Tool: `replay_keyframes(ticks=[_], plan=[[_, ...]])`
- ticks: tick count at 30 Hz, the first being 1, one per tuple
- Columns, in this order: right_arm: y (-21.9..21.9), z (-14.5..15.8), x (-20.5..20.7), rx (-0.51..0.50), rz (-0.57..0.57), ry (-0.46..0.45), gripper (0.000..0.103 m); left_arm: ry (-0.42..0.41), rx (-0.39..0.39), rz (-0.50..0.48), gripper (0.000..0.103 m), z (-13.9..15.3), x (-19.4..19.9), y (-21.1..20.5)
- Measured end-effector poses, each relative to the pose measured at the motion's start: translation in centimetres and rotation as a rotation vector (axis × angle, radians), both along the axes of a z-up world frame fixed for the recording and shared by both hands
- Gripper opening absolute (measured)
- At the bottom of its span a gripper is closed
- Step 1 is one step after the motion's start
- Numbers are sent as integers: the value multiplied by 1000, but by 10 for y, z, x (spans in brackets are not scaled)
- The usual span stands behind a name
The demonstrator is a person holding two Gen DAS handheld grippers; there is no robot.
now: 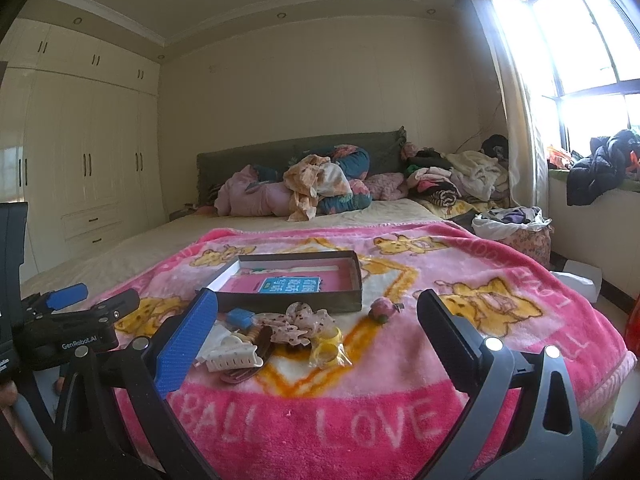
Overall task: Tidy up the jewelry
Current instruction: 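Grasp the bag of pearl earrings with the left tool while the right tool grasps the lace bow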
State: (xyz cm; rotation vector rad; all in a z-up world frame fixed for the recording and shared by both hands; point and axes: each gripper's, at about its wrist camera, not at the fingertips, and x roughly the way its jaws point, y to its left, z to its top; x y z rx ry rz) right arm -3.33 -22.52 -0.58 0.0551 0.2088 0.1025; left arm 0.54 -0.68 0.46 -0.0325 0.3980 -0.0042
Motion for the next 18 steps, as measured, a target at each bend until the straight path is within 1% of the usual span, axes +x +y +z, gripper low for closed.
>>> replay_keyframes(ticks=[3,9,12,16,18], plan=[[-2,0,1,-1,-4,4,97,8,-1,-11,92,-1,2,-1],[-2,1,7,-16,8,15,97,21,-11,-2,92,-5,7,5],[2,4,15,-42,34,25,97,35,-38,-4,92,-8,12,18],[12,6,31,-68,82,55,97,73,-33,46,92,-13,21,35],[19,6,40,-78,107,72,97,91,-57,54,92,-17,25,49]])
